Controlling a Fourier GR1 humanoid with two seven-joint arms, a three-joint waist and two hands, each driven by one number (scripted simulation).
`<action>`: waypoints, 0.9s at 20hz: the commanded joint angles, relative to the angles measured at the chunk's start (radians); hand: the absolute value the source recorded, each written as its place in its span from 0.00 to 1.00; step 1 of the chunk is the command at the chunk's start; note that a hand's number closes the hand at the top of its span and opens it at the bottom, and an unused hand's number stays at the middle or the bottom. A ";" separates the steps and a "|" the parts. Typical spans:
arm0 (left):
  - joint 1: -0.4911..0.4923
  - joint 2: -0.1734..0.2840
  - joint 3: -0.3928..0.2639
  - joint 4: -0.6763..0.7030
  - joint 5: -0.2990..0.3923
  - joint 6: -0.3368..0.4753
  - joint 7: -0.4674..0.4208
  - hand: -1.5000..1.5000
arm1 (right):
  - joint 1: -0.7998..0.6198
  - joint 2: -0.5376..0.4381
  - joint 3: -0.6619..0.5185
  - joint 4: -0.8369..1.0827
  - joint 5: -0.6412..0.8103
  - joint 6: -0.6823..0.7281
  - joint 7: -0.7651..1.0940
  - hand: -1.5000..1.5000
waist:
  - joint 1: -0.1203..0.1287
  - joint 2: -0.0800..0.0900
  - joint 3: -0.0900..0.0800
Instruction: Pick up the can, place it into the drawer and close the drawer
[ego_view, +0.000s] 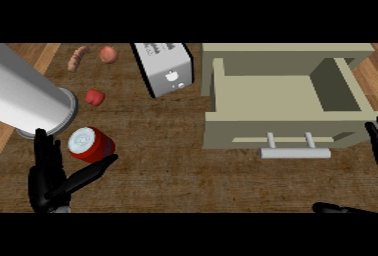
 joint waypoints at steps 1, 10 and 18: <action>-0.003 -0.004 0.003 0.062 0.023 0.035 -0.052 0.00 | 0.006 0.000 -0.009 -0.055 -0.001 0.012 0.041 0.00 | 0.001 0.000 0.000; -0.052 -0.001 0.104 0.386 0.154 -0.052 -0.324 0.00 | -0.049 -0.020 -0.063 -0.111 -0.056 -0.002 0.150 0.00 | 0.000 0.001 -0.001; -0.202 -0.002 0.152 0.691 0.240 -0.033 -0.503 0.00 | -0.027 0.014 -0.065 -0.050 -0.008 0.032 0.063 0.00 | -0.002 0.002 -0.001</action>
